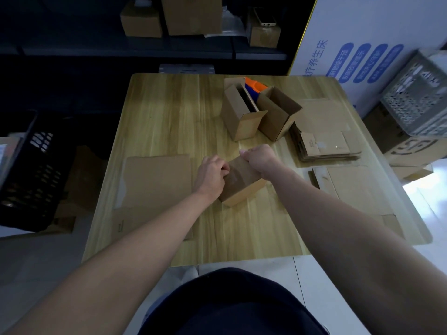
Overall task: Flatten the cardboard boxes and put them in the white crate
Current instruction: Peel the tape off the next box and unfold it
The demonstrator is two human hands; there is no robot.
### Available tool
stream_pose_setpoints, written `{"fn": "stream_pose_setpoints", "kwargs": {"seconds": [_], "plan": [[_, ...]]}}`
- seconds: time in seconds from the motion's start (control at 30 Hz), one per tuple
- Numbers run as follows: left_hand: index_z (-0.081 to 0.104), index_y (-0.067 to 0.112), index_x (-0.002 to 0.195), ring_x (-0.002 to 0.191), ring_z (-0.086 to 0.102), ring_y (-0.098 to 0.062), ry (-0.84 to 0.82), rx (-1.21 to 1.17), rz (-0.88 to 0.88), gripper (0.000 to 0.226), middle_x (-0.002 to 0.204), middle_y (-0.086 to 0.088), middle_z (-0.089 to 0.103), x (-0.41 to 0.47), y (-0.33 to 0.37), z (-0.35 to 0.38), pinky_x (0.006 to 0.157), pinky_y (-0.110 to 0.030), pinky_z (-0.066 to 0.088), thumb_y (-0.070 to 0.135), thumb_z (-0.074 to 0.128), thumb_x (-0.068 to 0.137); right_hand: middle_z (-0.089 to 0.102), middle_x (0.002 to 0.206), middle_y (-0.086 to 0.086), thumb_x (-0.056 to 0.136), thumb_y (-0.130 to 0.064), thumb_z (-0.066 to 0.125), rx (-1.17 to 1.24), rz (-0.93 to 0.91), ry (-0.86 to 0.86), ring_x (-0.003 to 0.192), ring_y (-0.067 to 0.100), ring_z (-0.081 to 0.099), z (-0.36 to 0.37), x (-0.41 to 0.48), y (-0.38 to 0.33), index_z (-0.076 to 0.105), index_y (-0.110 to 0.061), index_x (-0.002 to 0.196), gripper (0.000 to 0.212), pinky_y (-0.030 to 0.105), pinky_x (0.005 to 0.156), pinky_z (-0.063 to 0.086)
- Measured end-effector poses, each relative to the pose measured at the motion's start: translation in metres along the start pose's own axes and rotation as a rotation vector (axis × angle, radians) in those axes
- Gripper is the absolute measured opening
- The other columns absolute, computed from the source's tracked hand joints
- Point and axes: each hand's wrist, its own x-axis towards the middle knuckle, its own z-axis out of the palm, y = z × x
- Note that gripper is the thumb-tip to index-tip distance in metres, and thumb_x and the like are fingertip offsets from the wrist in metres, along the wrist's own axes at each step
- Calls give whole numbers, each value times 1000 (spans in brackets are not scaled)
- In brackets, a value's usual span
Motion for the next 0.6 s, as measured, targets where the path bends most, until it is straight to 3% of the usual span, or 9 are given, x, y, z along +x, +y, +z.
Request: {"fn": "stream_pose_setpoints", "kwargs": {"seconds": [0.1,0.17,0.27,0.4,0.5,0.6], "plan": [[57,14,80,95,48,-23,-31,49,35,16,92,-2,55,-2,3,-2,82,-35,41,2,54,90,56,96,7,91,-28,58,-15,6,4,98,30,61,0,0,1,64,-5,107,28,38,90,48],[57,14,84,96,48,-20,-15,-2,55,12,92,2,52,-6,2,-2,83,-32,41,4,54,90,56,96,7,92,-28,57,-15,10,13,87,24,55,0,0,3,63,-3,111,31,37,88,49],[68,5,99,97,50,-18,44,-107,39,15,96,-4,59,-12,-1,-3,83,-21,37,5,58,89,56,95,7,92,-28,57,-21,17,19,95,29,60,1,-1,3,62,-1,117,37,37,88,49],[73,1,93,93,53,-23,88,-138,34,13,91,-11,64,-17,0,-5,79,-22,39,5,62,87,56,95,7,92,-29,57,-17,15,15,102,31,61,3,-1,2,62,-1,117,38,38,90,48],[72,0,88,93,53,-23,91,-164,18,10,90,-10,65,-16,0,-5,78,-16,34,5,63,86,56,95,7,92,-29,57,-2,18,17,87,24,55,3,0,3,62,-1,117,39,38,89,48],[70,2,86,95,52,-21,86,-144,-30,10,91,-7,63,-12,1,-1,77,-14,31,7,62,87,55,94,7,91,-28,58,4,16,25,85,20,51,3,2,5,62,-1,117,38,37,86,48]]}}
